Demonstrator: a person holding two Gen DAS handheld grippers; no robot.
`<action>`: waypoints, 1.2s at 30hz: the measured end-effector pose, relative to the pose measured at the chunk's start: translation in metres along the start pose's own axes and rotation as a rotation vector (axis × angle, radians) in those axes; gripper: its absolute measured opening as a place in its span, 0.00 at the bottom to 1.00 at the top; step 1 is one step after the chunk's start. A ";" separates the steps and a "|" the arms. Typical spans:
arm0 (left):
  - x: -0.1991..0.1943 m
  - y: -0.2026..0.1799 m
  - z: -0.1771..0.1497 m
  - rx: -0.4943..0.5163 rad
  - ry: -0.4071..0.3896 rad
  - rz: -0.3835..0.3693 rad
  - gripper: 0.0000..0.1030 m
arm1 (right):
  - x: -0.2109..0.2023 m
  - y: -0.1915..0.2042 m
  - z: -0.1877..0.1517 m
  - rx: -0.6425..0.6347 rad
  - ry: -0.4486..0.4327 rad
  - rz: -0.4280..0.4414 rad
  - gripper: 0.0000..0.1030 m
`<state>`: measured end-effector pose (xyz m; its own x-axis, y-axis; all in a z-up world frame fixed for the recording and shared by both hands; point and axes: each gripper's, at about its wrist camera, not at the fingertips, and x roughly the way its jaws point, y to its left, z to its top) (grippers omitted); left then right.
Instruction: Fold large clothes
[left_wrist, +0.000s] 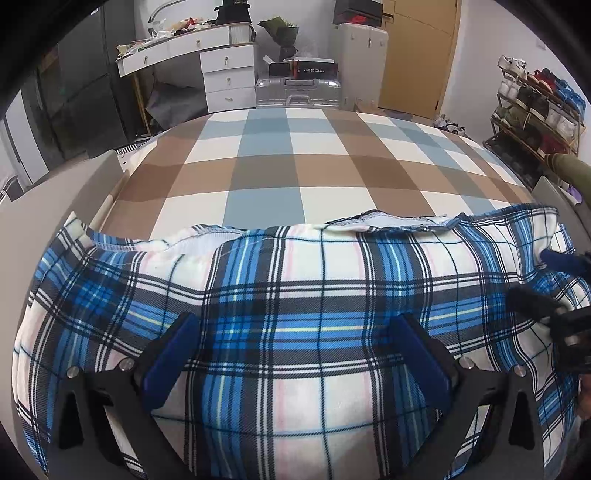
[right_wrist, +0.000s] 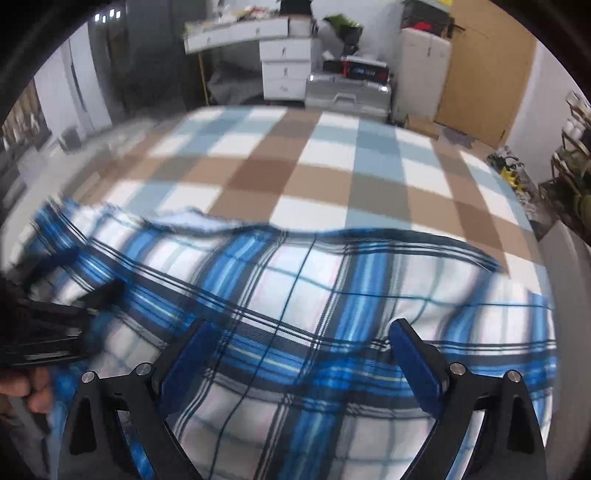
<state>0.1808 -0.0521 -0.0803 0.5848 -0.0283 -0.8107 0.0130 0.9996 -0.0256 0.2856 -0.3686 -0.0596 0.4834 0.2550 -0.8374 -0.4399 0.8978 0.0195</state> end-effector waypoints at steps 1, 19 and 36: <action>0.000 0.000 0.000 0.001 0.000 0.000 0.99 | 0.009 -0.001 -0.002 0.003 0.019 0.008 0.97; -0.001 -0.002 -0.001 0.006 -0.005 0.010 0.99 | -0.038 -0.156 -0.053 0.265 -0.025 -0.170 0.92; -0.001 -0.001 -0.001 0.005 -0.011 0.013 0.99 | -0.048 -0.110 -0.093 0.129 -0.047 -0.084 0.94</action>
<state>0.1793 -0.0531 -0.0796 0.5942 -0.0153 -0.8042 0.0091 0.9999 -0.0124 0.2403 -0.5133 -0.0720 0.5506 0.1913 -0.8126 -0.2973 0.9545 0.0233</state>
